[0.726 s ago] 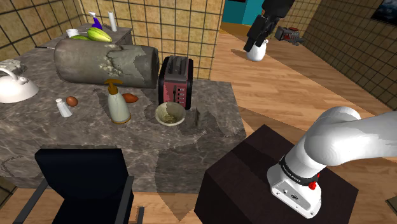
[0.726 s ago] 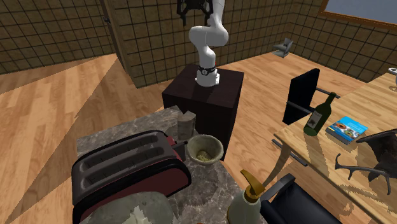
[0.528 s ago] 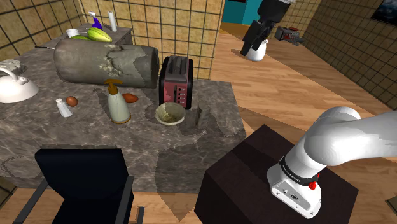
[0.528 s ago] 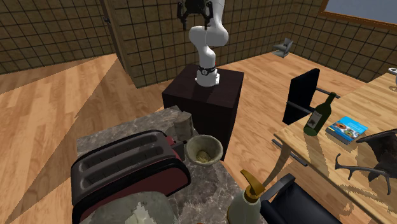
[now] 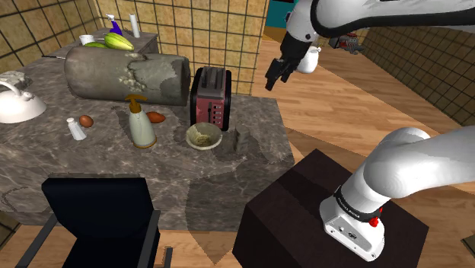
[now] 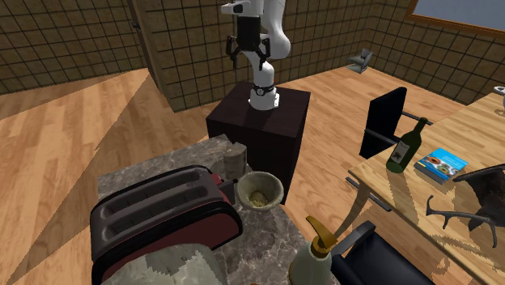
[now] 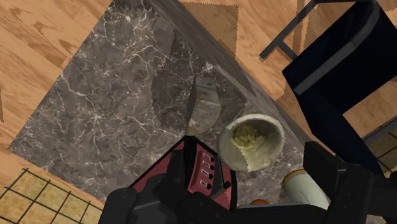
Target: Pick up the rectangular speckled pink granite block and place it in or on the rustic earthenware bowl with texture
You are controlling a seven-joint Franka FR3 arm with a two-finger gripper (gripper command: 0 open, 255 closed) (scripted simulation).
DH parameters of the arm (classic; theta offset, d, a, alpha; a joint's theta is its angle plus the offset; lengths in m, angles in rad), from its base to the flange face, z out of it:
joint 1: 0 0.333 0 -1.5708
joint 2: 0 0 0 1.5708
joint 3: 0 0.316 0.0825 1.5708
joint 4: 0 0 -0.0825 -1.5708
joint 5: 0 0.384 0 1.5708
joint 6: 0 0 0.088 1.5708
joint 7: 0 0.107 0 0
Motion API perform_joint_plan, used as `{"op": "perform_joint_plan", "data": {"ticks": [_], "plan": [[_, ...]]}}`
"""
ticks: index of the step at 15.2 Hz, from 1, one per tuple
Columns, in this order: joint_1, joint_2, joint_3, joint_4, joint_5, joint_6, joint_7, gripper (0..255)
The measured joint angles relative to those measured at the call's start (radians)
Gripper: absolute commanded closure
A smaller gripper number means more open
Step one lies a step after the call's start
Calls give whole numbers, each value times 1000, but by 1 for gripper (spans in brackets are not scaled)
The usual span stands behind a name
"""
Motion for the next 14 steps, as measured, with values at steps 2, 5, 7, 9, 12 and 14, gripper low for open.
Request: {"op": "perform_joint_plan", "data": {"ticks": [2,5,7,9,12,14], "plan": [[-6,37,15,-33,-5,69,15,0],[-14,118,46,-71,-14,185,48,0],[-26,184,61,-82,-28,261,65,0],[-36,245,81,-98,-43,336,93,0],[-61,356,110,-102,-81,445,139,0],[-80,426,128,-100,-118,509,176,0]]}}
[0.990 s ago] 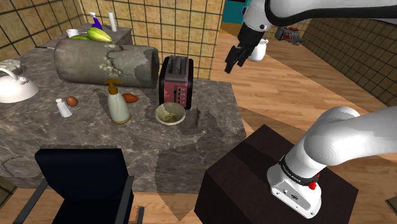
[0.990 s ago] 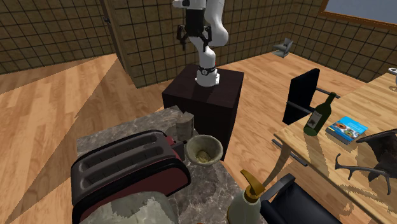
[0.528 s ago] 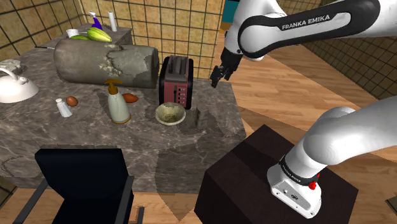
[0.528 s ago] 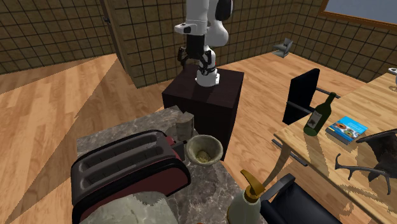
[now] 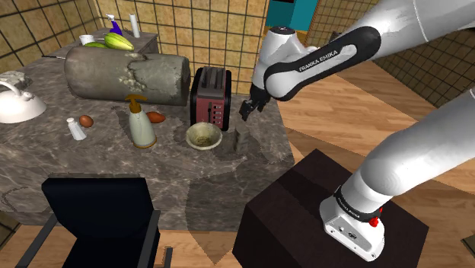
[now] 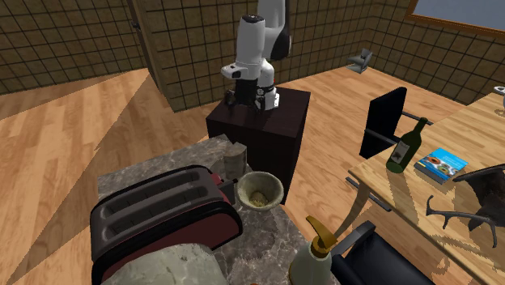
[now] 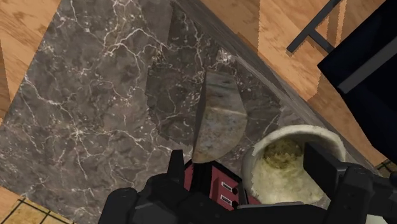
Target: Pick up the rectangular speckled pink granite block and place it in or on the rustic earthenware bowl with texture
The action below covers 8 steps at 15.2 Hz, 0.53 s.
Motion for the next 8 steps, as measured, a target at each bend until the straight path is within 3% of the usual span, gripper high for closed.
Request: {"op": "perform_joint_plan", "data": {"ticks": [5,8], "plan": [[-54,225,36,60,-168,144,154,0],[-58,332,31,91,-290,203,266,0]]}}
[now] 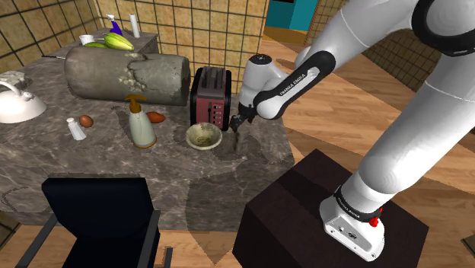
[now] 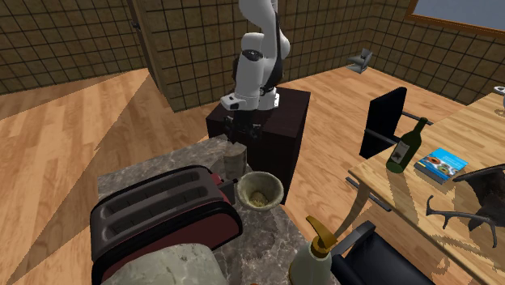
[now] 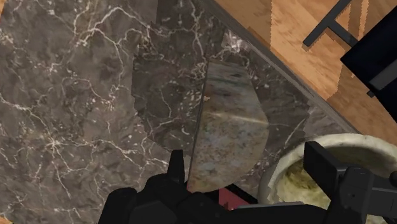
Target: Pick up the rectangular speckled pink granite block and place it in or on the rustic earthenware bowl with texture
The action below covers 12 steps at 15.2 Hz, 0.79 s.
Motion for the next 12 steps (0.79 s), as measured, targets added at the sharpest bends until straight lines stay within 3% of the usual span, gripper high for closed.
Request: {"op": "perform_joint_plan", "data": {"ticks": [7,12], "plan": [[17,129,-47,35,-139,81,106,0],[19,140,-53,39,-150,88,113,0]]}}
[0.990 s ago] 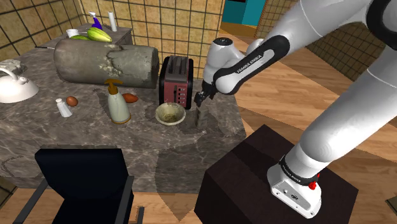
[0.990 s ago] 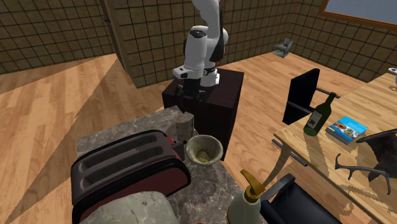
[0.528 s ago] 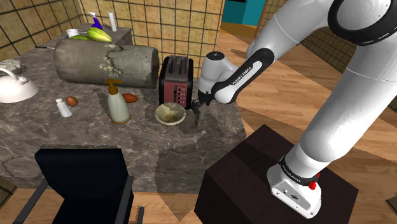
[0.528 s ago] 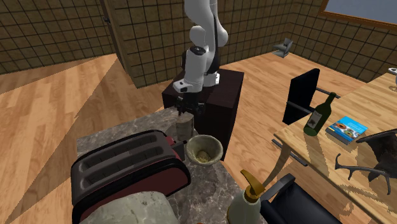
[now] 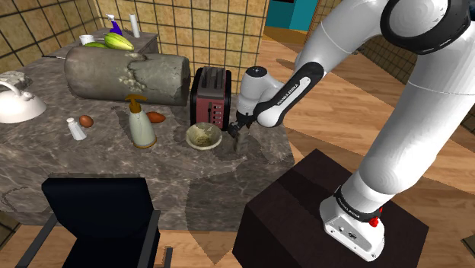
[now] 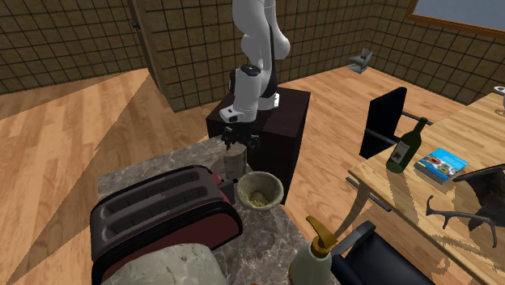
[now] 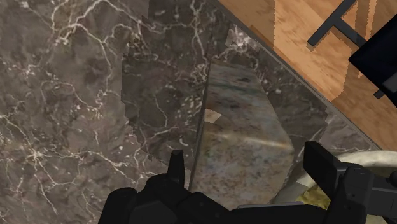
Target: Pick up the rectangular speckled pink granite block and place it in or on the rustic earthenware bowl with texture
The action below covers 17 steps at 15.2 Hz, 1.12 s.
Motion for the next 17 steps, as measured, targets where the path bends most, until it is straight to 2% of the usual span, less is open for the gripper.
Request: {"op": "perform_joint_plan", "data": {"ticks": [2,3,13,17], "plan": [[0,0,0,0,0,0,0,0],[0,0,0,0,0,0,0,255],[0,0,0,1,0,0,0,255],[-14,-39,23,-2,51,-34,-43,255]]}}
